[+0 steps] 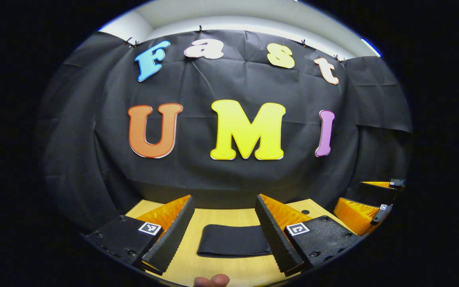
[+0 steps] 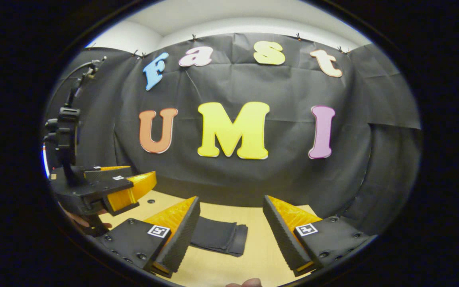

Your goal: Grasp the waist and the cuffs of the jeans and fold them to make the two legs overlap; first hold the waist and fold one-third of the jeans toward the cuffs, then hold the cuffs and fold the remaining one-third in the same direction to finish folding.

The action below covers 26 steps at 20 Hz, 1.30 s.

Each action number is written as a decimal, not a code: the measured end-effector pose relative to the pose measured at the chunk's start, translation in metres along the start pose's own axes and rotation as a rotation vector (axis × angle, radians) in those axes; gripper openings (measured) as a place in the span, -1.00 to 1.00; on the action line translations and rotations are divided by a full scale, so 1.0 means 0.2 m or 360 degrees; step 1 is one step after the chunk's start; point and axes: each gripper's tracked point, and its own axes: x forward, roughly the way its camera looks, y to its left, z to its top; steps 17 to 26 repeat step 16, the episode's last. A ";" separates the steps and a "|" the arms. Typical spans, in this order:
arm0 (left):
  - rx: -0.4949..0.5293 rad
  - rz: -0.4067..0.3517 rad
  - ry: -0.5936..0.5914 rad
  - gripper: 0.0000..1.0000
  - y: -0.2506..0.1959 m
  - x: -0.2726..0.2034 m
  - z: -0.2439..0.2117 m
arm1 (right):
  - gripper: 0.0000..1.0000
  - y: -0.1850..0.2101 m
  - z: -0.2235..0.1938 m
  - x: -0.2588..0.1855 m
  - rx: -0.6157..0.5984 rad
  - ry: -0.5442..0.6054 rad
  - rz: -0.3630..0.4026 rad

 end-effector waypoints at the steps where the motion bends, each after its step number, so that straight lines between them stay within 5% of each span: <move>1: 0.0002 0.0027 -0.0018 0.96 0.05 -0.07 0.03 | 0.96 0.04 0.02 -0.02 0.0013 -0.0025 -0.0013; 11: -0.0063 0.0057 -0.0007 0.96 0.19 -0.36 -0.07 | 0.96 0.21 -0.04 -0.22 0.0083 -0.0098 -0.0109; 26: 0.0015 0.0050 -0.0015 0.96 0.20 -0.41 -0.10 | 0.96 0.23 -0.06 -0.26 0.0037 -0.0101 -0.0135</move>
